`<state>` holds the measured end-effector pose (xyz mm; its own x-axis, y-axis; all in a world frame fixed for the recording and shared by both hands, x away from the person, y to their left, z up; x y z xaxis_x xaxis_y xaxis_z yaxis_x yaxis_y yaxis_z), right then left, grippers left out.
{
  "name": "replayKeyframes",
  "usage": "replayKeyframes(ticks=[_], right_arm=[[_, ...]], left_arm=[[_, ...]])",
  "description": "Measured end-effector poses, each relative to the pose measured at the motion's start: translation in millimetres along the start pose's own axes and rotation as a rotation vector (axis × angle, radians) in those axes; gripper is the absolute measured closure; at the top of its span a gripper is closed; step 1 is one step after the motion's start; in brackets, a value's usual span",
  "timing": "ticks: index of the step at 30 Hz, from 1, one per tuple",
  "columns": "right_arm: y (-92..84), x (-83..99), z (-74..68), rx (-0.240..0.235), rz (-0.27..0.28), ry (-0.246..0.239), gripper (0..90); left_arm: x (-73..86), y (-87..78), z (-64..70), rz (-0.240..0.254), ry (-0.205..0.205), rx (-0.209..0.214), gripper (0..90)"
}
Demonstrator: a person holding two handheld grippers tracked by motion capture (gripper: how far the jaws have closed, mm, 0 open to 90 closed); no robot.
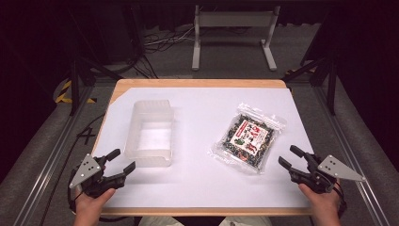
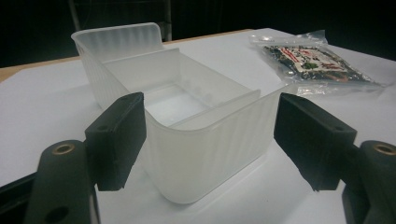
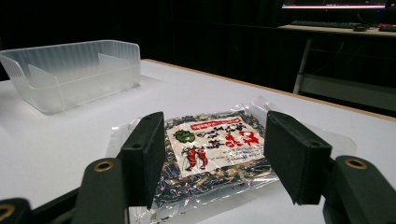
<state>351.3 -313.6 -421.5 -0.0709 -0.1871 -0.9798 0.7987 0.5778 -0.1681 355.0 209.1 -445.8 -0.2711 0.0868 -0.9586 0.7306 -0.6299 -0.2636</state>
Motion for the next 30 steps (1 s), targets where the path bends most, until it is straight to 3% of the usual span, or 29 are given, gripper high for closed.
replayKeyframes(ticks=[10, 14, 19, 25, 30], right_arm=[[3.6, -1.4, 5.9, -0.018, -0.029, 0.029, 37.4], [10.0, -7.3, 8.0, -0.043, -0.085, 0.042, 39.4], [23.9, -21.1, 18.1, -0.049, -0.086, 0.048, 40.5], [44.0, -28.9, 35.0, -0.013, -0.102, 0.059, 40.5], [57.3, -32.7, 50.2, 0.012, -0.127, 0.038, 43.6]], left_arm=[[1.8, 0.8, 2.6, -0.01, 0.007, -0.006, 24.4], [2.6, 0.3, 1.3, -0.014, -0.002, -0.013, 24.4], [4.1, 1.8, 0.7, -0.023, -0.003, -0.015, 24.2], [5.2, 1.7, 1.6, -0.029, 0.01, -0.017, 24.1], [6.4, 1.2, 1.7, -0.03, 0.005, -0.018, 24.1]])
Point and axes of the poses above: each handheld gripper's, and its own axes: y roughly forward along the jaws, x roughly out of its underside, z roughly to its right, the point moved 8 cm from there along y, roughly forward along the jaws, and after that the axes turned 3 degrees about -y, right-handed, at the moved point
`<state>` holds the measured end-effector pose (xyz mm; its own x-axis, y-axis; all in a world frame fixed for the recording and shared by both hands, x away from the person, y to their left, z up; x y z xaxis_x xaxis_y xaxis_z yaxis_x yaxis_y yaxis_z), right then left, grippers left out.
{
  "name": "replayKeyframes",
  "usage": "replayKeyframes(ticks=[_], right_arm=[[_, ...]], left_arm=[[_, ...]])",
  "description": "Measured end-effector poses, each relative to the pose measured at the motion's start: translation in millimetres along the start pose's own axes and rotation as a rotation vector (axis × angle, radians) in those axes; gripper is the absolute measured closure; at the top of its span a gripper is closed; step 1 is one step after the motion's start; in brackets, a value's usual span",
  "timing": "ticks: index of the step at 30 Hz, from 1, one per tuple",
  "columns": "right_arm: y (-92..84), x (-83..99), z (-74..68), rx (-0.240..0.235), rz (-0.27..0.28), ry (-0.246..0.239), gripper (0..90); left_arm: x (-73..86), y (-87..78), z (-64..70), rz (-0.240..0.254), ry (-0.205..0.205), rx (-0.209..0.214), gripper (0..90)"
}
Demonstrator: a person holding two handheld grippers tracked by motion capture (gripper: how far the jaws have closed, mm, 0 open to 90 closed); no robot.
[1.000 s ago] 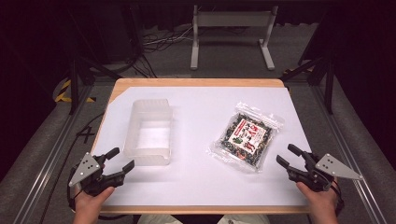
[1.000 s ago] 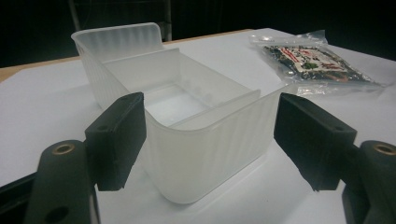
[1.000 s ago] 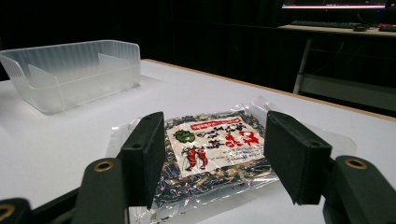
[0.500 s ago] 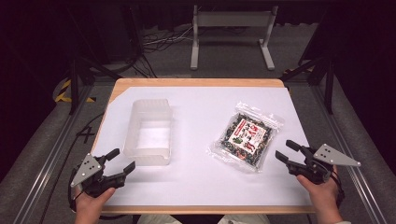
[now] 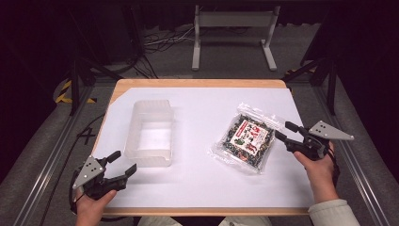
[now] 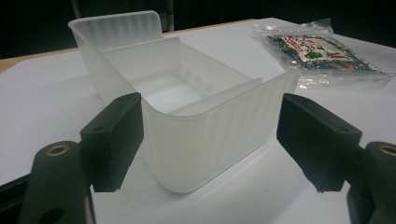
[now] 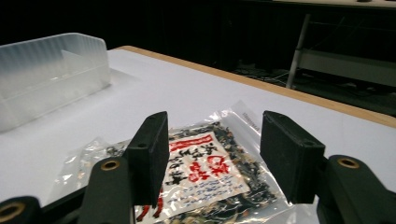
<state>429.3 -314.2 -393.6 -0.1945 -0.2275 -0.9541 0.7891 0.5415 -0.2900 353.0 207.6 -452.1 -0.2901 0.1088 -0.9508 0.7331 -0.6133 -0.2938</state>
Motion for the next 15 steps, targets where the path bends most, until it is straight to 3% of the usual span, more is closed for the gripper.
replayKeyframes(ticks=[5, 8, 14, 15], right_arm=[[2.0, -9.1, 19.9, 0.067, -0.014, -0.016, 43.5], [3.6, -11.4, 30.5, 0.076, -0.01, 0.009, 42.8], [7.6, -11.7, 38.8, 0.069, -0.026, 0.033, 43.9], [7.7, -12.8, 41.9, 0.084, -0.027, 0.033, 39.9]], left_arm=[[3.3, 2.2, 0.8, -0.016, -0.021, 0.024, 23.4], [4.6, 3.2, -1.7, -0.014, -0.032, 0.018, 23.1], [5.7, 3.2, -2.1, -0.019, -0.033, 0.012, 22.8], [5.5, 3.4, -1.9, -0.017, -0.032, 0.013, 22.8]])
Point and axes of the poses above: each handheld gripper's, and its own axes: y roughly forward along the jaws, x roughly out of its underside, z roughly to its right, the point moved 8 cm from there along y, roughly forward along the jaws, and after that the axes turned 3 degrees about -y, right-handed, at the moved point
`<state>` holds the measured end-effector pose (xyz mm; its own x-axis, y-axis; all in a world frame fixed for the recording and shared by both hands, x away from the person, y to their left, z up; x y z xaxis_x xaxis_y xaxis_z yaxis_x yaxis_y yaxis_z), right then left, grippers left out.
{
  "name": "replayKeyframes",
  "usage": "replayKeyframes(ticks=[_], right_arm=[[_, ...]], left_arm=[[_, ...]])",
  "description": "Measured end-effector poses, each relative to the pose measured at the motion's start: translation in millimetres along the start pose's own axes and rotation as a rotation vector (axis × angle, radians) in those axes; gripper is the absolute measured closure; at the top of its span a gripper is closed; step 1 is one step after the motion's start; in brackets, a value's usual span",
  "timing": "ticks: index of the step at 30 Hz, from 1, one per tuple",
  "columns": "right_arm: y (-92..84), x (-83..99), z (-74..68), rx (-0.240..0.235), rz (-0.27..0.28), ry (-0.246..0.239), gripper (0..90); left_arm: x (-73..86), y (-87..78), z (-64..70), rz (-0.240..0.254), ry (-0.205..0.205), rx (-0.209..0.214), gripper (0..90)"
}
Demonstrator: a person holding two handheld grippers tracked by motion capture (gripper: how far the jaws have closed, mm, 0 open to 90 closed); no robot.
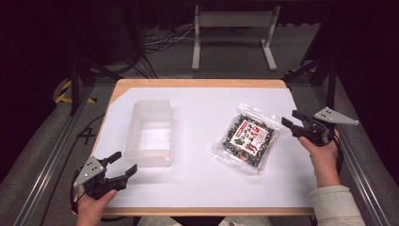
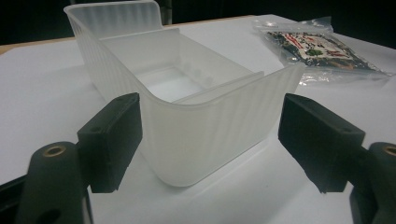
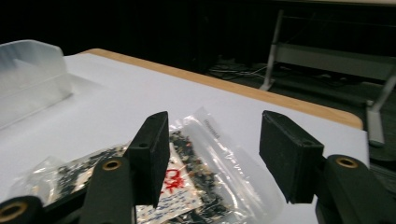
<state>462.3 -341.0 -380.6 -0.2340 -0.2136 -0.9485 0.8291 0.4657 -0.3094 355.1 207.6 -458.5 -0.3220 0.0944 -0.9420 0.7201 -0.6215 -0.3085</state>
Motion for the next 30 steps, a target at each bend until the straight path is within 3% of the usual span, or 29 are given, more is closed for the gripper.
replayKeyframes(ticks=[2, 5, 6, 10, 14, 16, 20, 22, 24, 25, 30], right_arm=[[1.6, -1.7, 7.6, 0.027, 0.0, 0.026, 38.5], [5.0, -0.8, 14.3, 0.027, -0.013, 0.053, 39.1], [8.9, 1.3, 17.0, 0.008, -0.023, 0.076, 39.1], [24.3, 16.0, 31.2, 0.023, -0.083, 0.105, 39.1], [35.9, 21.2, 40.7, 0.019, -0.067, 0.169, 39.0], [40.3, 23.2, 41.4, 0.015, -0.072, 0.177, 38.9], [54.0, 38.2, 45.5, 0.032, -0.131, 0.174, 40.6], [59.3, 46.2, 46.7, 0.022, -0.164, 0.18, 39.7], [65.2, 55.2, 43.3, -0.011, -0.214, 0.225, 37.2], [67.5, 58.4, 41.7, -0.023, -0.231, 0.22, 37.0], [73.0, 66.4, 41.5, -0.03, -0.252, 0.25, 37.5]], left_arm=[[0.3, 0.3, 0.5, -0.002, 0.005, 0.0, 22.8], [0.5, 0.5, 0.8, -0.005, 0.008, 0.0, 22.9], [0.6, 0.6, 0.9, -0.007, 0.013, 0.002, 22.9], [1.7, 1.2, 1.8, -0.017, 0.015, 0.001, 22.9], [1.9, 2.2, 2.6, -0.017, 0.021, 0.001, 22.8], [2.1, 2.0, 2.7, -0.019, 0.022, 0.0, 22.8], [1.9, 1.8, 2.6, -0.017, 0.022, 0.001, 22.8], [2.0, 2.2, 2.7, -0.017, 0.021, 0.002, 22.8], [2.1, 2.2, 2.9, -0.018, 0.02, 0.005, 22.8], [2.2, 2.3, 2.8, -0.02, 0.021, 0.004, 22.7], [2.4, 2.6, 2.9, -0.02, 0.023, 0.006, 22.8]])
Point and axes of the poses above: each handheld gripper's, and its own axes: y roughly forward along the jaws, x roughly out of its underside, z roughly to its right, the point moved 8 cm from there along y, roughly forward along the jaws, and after that the axes turned 3 degrees about -y, right-handed, at the moved point
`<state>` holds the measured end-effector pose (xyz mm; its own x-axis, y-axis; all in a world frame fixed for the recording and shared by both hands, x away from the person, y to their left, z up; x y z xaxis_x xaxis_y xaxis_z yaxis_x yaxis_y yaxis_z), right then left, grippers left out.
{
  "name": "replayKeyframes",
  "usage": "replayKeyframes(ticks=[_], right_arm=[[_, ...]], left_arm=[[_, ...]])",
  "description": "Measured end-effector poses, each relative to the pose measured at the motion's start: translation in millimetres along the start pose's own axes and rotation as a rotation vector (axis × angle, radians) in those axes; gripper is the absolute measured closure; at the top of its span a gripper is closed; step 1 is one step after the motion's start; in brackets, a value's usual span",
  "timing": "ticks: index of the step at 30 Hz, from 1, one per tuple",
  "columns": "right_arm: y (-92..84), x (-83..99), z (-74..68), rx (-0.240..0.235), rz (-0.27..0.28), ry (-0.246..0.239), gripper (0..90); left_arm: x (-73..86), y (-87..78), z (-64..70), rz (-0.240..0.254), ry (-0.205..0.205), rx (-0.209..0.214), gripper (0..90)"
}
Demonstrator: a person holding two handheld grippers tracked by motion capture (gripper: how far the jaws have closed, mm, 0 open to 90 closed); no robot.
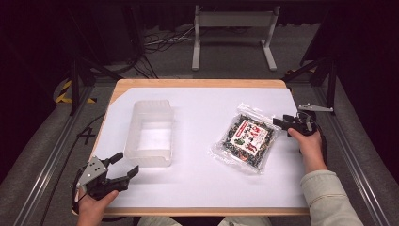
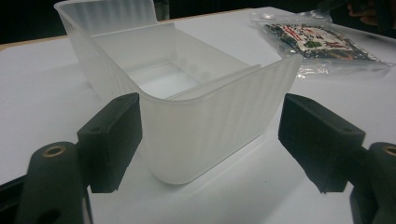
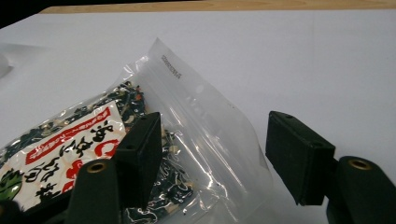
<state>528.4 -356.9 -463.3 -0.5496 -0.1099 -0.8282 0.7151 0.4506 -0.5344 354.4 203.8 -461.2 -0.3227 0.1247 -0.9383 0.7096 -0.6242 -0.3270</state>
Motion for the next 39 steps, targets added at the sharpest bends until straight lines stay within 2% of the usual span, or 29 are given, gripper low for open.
replayKeyframes(ticks=[4, 8, 11, 14, 18, 27, 30, 32, 35, 39], right_arm=[[5.1, 5.7, 1.9, -0.011, -0.03, 0.019, 36.0], [9.2, 8.3, 0.9, -0.02, -0.04, 0.017, 35.1], [12.2, 11.2, 1.3, -0.041, -0.052, 0.047, 35.1], [16.1, 15.9, -0.1, -0.064, -0.084, 0.055, 35.1], [18.4, 18.4, -1.1, -0.078, -0.096, 0.071, 37.1], [17.1, 19.4, -0.9, -0.086, -0.1, 0.096, 54.0], [16.0, 20.0, -1.0, -0.099, -0.107, 0.12, 61.1], [14.7, 19.1, -0.2, -0.08, -0.111, 0.103, 68.4], [13.4, 18.9, -3.4, -0.063, -0.127, 0.07, 73.9], [12.6, 18.1, -6.8, -0.052, -0.141, 0.043, 77.6]], left_arm=[[0.4, -0.1, 0.0, -0.003, 0.002, -0.002, 22.8], [0.8, 0.4, -0.1, -0.006, -0.001, -0.002, 22.7], [1.0, 0.5, 0.0, -0.006, 0.0, -0.002, 22.6], [1.4, 0.5, 0.3, -0.01, 0.0, -0.001, 22.7], [1.4, 0.6, 0.1, -0.01, 0.002, -0.003, 22.7], [1.1, 0.9, 0.2, -0.01, -0.002, -0.001, 22.6], [0.7, 0.8, 0.0, -0.011, 0.002, -0.005, 23.3], [0.4, 0.1, 0.6, -0.011, 0.001, -0.005, 23.6], [-0.9, -1.0, 2.3, -0.014, 0.01, -0.011, 23.7], [-2.2, -1.1, 6.0, -0.019, 0.032, -0.016, 23.1]])
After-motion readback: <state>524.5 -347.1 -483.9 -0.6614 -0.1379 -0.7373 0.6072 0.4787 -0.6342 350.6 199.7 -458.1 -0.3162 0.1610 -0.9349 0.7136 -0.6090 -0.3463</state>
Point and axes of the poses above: each handheld gripper's, and its own axes: y roughly forward along the jaws, x roughly out of its underside, z roughly to its right, the point moved 8 cm from there along y, roughly forward along the jaws, and after that the axes turned 3 degrees about -y, right-handed, at the moved point
